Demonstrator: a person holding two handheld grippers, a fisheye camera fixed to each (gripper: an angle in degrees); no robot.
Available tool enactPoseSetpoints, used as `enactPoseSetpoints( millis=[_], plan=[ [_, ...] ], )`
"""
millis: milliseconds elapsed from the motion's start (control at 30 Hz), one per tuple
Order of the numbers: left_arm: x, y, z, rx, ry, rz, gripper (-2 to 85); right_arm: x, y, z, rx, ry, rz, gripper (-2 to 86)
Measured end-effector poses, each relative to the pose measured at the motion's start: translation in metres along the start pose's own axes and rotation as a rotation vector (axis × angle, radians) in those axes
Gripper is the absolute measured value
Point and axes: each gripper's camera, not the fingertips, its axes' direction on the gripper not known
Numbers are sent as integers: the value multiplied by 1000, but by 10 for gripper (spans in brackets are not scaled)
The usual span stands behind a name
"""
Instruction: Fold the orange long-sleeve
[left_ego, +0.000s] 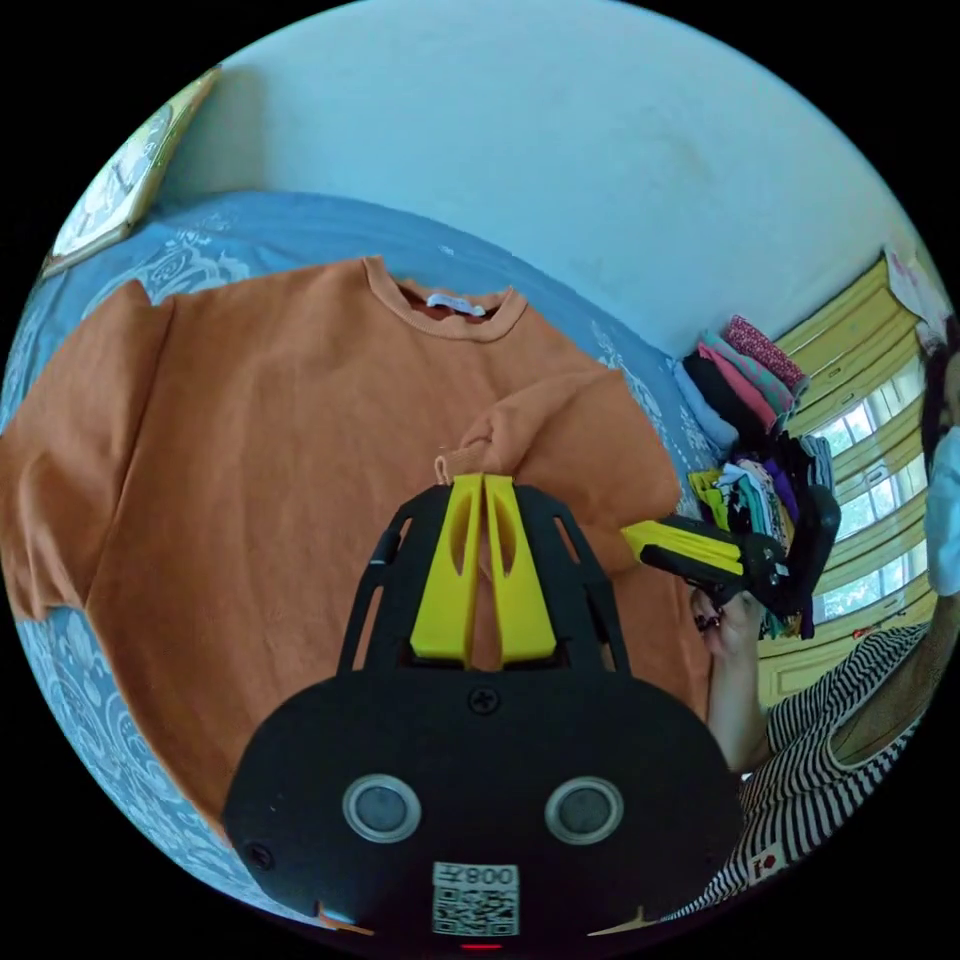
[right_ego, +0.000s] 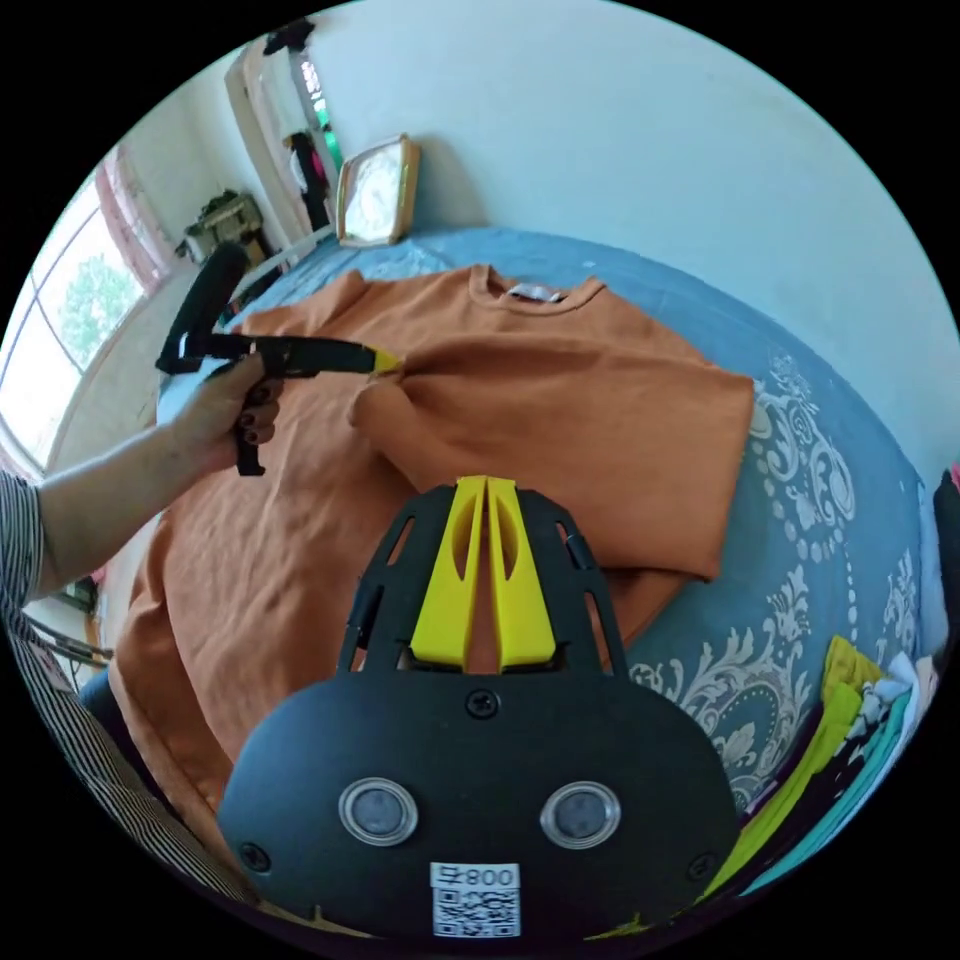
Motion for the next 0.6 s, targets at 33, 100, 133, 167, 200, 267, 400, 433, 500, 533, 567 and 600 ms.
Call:
enactPoseSetpoints(
  millis=[33,100,133,167,200,267,400,433,500,533,567,600],
  plan=[
    [-14,8,8,17,27,-23,4,-6,-5,4,-12,30,-10,1],
    [-30,20,18,26,37,-29,4,-10,-11,2,-5,35,-12,2],
    [-38,30,21,40,37,-17,5,-11,-15,1,1,26,-7,2],
    [-47,40,22,54,48,-12,6,-12,-17,0,4,20,-4,2],
    [-52,47,21,64,55,-15,6,-12,-21,-1,6,13,0,2],
    [-82,78,13,127,77,-64,8,-16,-28,-2,6,20,-3,2],
    [-146,138,-13,238,33,-231,16,-20,-44,-3,-4,16,-4,2],
    [-170,161,-23,283,19,-309,21,-17,-49,-4,-12,-9,4,2],
    [-206,195,-38,362,-8,-423,32,-11,-56,-6,-28,-46,19,2],
    [-229,217,-47,416,-43,-502,39,-6,-61,-6,-40,-76,44,2],
    [-253,237,-55,463,-71,-569,46,-3,-63,-6,-45,-93,62,2],
    [-264,246,-59,482,-80,-602,50,3,-68,-7,-55,-128,103,2]
  ],
)
